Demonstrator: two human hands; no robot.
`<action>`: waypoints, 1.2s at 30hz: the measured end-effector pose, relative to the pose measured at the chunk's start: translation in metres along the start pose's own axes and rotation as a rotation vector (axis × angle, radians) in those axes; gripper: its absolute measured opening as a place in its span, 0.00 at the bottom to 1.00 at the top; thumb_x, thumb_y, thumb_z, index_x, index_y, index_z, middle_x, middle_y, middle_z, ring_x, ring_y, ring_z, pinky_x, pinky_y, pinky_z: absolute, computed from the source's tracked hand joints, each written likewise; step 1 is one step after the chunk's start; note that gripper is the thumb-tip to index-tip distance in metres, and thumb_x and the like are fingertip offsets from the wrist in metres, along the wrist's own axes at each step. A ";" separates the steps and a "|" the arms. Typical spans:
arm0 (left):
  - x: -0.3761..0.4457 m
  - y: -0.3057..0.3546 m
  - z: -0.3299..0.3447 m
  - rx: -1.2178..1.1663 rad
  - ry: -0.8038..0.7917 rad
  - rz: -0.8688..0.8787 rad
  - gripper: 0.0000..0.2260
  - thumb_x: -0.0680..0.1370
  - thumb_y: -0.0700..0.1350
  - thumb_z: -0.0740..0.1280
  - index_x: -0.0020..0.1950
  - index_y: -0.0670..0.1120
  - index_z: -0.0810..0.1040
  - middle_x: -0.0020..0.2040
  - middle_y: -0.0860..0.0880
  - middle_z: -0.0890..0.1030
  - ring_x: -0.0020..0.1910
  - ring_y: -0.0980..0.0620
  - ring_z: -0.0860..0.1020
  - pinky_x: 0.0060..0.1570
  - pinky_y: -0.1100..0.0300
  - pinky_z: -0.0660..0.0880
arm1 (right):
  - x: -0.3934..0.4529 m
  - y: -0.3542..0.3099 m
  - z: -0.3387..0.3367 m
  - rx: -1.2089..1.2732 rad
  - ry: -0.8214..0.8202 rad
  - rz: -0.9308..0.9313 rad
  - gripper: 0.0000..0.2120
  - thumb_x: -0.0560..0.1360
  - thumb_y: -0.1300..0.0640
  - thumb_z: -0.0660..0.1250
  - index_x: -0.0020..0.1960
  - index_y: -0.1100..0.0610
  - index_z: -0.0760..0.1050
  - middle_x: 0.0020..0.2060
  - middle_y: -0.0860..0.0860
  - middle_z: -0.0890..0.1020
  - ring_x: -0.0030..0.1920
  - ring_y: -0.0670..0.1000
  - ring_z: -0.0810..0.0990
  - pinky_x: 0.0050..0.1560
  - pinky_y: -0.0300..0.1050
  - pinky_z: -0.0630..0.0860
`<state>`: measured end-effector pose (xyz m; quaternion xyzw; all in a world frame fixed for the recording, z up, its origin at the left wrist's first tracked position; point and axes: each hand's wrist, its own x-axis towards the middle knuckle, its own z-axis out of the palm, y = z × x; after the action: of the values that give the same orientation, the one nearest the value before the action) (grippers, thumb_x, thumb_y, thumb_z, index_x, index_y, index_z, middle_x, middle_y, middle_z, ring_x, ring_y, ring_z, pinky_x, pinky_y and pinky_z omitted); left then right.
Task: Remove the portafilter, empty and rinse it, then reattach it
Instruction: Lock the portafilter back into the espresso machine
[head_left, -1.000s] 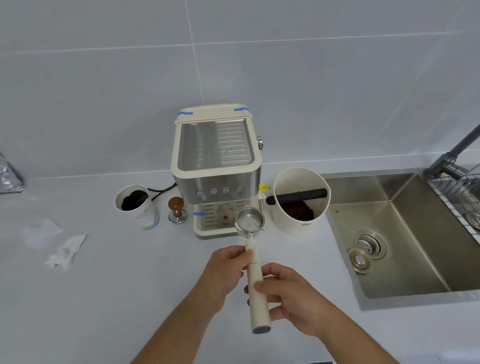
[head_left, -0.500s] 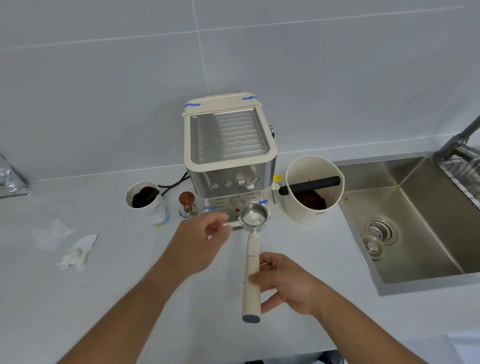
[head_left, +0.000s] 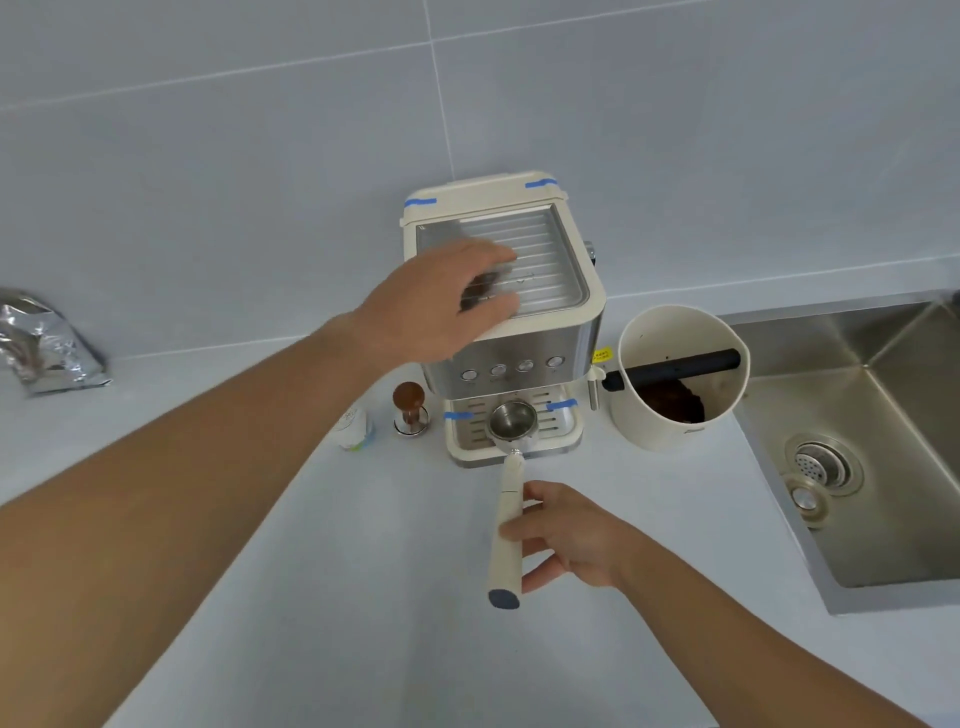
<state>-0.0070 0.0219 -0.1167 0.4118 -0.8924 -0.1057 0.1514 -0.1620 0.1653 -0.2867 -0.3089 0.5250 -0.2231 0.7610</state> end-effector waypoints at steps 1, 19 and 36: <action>0.006 -0.002 0.003 -0.004 -0.053 0.008 0.24 0.78 0.59 0.61 0.71 0.49 0.70 0.67 0.50 0.75 0.65 0.50 0.73 0.64 0.55 0.69 | 0.003 -0.002 0.001 -0.003 -0.001 0.000 0.17 0.72 0.65 0.73 0.55 0.50 0.74 0.54 0.55 0.80 0.41 0.51 0.88 0.37 0.53 0.84; 0.016 -0.017 0.023 0.131 -0.061 0.044 0.29 0.76 0.67 0.53 0.74 0.55 0.65 0.77 0.50 0.65 0.73 0.48 0.64 0.71 0.47 0.59 | 0.027 -0.031 -0.011 0.105 -0.008 -0.153 0.18 0.72 0.65 0.70 0.58 0.50 0.75 0.52 0.56 0.80 0.42 0.53 0.87 0.38 0.56 0.84; 0.015 -0.021 0.024 0.091 -0.071 0.036 0.26 0.77 0.61 0.53 0.74 0.56 0.65 0.77 0.51 0.64 0.75 0.49 0.62 0.72 0.48 0.57 | 0.061 -0.047 0.028 0.317 0.009 -0.236 0.23 0.72 0.70 0.71 0.62 0.56 0.71 0.53 0.56 0.77 0.48 0.58 0.84 0.38 0.59 0.84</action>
<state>-0.0101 -0.0014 -0.1426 0.3981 -0.9083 -0.0769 0.1029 -0.1152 0.0982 -0.2868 -0.2435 0.4467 -0.3919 0.7665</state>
